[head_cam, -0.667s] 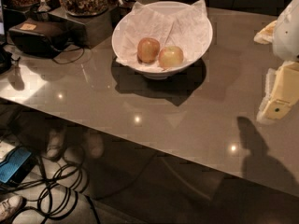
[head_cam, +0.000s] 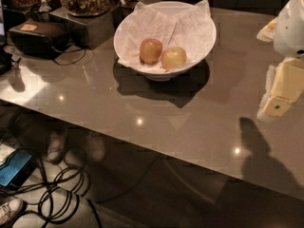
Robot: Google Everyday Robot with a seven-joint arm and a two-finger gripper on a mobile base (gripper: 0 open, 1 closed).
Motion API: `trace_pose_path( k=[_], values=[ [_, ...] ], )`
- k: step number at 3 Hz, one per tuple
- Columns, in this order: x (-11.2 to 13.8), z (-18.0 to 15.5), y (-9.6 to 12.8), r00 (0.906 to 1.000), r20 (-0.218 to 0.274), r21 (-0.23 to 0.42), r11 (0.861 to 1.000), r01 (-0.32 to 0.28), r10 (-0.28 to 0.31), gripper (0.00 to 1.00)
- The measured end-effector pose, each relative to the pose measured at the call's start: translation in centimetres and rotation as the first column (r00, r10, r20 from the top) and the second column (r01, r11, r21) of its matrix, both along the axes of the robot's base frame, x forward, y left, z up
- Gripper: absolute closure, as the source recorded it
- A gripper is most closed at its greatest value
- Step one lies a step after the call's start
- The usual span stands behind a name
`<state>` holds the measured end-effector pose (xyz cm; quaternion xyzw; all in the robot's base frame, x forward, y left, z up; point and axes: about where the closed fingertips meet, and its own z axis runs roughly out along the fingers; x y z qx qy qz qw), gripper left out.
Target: Pick apple from white bowl
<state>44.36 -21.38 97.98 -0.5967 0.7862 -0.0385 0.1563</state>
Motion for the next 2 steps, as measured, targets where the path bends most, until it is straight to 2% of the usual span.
trace_pose_path(
  k=[1, 2],
  values=[
    [1.9, 0.3, 0.6, 0.9988, -0.030, -0.001, 0.999, 0.039, -0.039, 0.00],
    [4.0, 0.0, 2.0, 0.9967, -0.065, -0.015, 0.999, 0.048, -0.049, 0.00]
  ],
)
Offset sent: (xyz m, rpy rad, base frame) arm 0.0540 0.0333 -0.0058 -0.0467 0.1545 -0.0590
